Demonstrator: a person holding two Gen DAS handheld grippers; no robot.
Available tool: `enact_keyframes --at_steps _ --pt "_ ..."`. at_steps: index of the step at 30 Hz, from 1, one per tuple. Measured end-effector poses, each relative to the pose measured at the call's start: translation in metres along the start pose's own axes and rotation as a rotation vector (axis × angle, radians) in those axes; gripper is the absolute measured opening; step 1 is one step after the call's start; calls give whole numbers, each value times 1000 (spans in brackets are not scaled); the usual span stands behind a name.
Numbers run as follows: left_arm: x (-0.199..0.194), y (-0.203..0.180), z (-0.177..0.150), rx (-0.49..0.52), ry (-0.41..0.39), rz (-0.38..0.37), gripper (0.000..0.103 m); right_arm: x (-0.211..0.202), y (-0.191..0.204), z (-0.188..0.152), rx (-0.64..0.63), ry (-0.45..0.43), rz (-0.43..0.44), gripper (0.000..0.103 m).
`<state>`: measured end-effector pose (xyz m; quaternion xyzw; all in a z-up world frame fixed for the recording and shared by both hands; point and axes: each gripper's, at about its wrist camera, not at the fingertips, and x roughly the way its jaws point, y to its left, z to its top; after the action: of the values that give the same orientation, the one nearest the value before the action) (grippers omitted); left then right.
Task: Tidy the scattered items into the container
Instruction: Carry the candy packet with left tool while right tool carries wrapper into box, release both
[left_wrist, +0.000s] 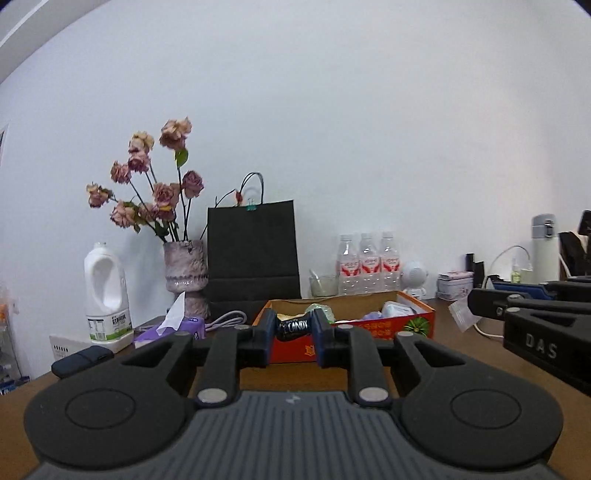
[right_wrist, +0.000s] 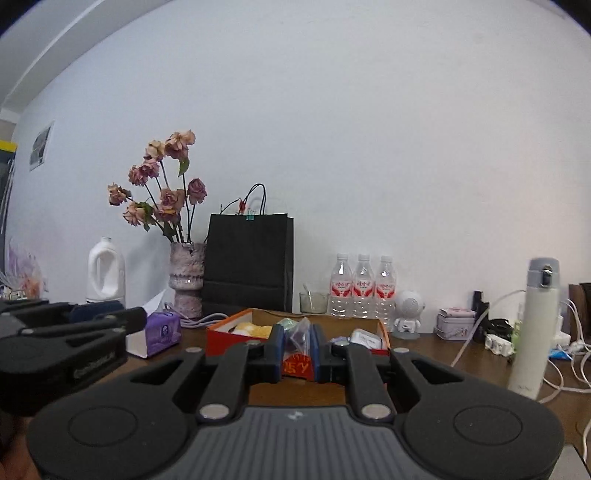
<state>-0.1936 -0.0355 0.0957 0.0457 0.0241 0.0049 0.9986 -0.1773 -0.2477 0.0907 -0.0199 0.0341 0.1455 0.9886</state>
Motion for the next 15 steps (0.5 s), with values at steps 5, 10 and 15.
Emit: enact_keyframes --at_steps 5,10,15 --pt "9 -5 7 -1 0 -10 22 -4 -5 4 24 -9 -16 13" --pt "50 -3 24 -38 -24 -6 23 29 -11 18 8 -16 -17 13" --pt "111 -1 44 -70 -40 -8 23 71 -23 34 5 -54 -30 14"
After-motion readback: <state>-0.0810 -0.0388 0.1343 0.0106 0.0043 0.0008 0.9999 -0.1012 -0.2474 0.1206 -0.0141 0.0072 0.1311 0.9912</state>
